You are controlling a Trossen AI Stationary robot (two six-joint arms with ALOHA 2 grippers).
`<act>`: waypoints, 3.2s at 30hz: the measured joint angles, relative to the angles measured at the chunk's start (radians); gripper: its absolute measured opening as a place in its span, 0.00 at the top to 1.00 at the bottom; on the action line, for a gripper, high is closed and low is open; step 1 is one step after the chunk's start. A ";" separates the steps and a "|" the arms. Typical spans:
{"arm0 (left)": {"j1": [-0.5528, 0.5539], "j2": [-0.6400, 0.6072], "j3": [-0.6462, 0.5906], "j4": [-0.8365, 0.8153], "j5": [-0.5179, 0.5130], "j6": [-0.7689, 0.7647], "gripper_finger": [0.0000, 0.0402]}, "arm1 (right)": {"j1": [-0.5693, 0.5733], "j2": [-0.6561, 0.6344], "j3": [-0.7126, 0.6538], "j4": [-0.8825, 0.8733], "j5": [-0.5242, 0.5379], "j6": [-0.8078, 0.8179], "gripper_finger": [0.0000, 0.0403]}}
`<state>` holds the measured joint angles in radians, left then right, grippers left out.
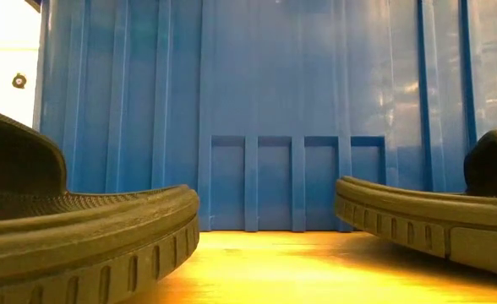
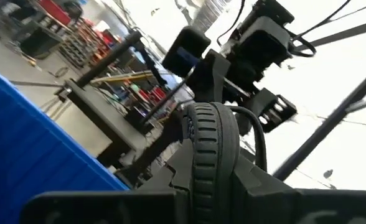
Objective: Pick and place slides into bin
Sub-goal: Put the black slide into the blue bin
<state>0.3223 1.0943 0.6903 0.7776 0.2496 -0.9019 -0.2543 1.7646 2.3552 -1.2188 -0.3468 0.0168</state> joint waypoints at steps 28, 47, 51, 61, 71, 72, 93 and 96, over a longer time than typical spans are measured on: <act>0.031 -0.002 0.239 -0.593 0.240 0.368 0.95 | -0.002 -0.103 0.001 -0.191 0.007 0.219 0.52; 0.085 0.142 0.664 -1.192 0.248 0.707 0.96 | 0.001 -0.091 -0.002 -0.211 0.007 0.280 0.52; 0.085 0.190 0.704 -1.192 0.267 0.725 0.96 | 0.001 -0.059 -0.002 -0.280 0.008 0.272 0.52; 0.091 0.231 0.770 -1.190 0.288 0.760 0.95 | 0.013 -0.024 -0.003 -0.309 0.127 0.210 0.52; 0.097 0.215 0.791 -1.185 0.201 0.811 0.96 | 0.028 -0.017 -0.003 -0.303 0.164 0.128 0.52; 0.097 0.215 0.792 -1.184 0.194 0.812 0.96 | 0.032 -0.016 -0.003 -0.302 0.164 0.111 0.52; 0.098 0.214 0.792 -1.189 0.179 0.815 0.96 | 0.064 0.052 -0.008 -0.264 0.165 0.026 0.38; 0.098 0.214 0.792 -1.193 0.179 0.815 0.96 | 0.064 0.061 -0.008 -0.265 0.166 0.024 0.37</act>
<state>0.4198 1.3083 1.4818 -0.4150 0.4285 -0.0872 -0.1902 1.8258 2.3474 -1.4837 -0.1807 0.0409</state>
